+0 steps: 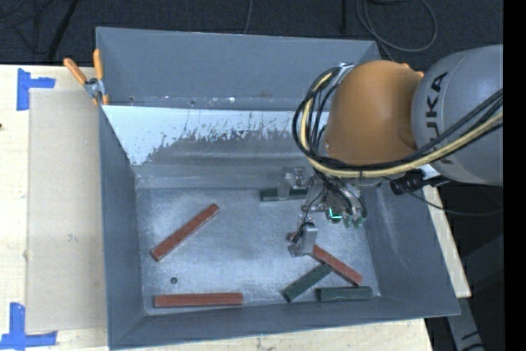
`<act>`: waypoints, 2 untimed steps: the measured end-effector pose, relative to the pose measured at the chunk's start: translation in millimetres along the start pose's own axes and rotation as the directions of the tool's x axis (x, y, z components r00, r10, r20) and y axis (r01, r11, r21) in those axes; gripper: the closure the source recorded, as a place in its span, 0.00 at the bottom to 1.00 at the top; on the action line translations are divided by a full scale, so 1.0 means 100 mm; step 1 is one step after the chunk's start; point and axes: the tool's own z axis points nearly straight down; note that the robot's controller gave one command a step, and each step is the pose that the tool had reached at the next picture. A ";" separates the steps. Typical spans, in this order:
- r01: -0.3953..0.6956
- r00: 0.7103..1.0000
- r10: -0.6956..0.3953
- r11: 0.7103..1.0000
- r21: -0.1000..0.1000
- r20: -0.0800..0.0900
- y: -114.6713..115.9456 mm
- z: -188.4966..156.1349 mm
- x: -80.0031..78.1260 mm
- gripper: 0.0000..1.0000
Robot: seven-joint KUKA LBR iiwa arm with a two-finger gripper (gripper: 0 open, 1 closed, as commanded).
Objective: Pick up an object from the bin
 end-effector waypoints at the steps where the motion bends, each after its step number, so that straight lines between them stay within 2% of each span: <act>1: -0.148 0.989 0.148 0.989 0.001 0.000 -0.49 0.58 0.62 0.00; 2: -0.147 0.989 0.147 0.989 -0.002 0.019 -0.49 1.15 0.62 0.00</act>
Offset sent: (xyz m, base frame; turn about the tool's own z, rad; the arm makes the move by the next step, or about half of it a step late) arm -0.0599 -0.0478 -0.0549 0.1492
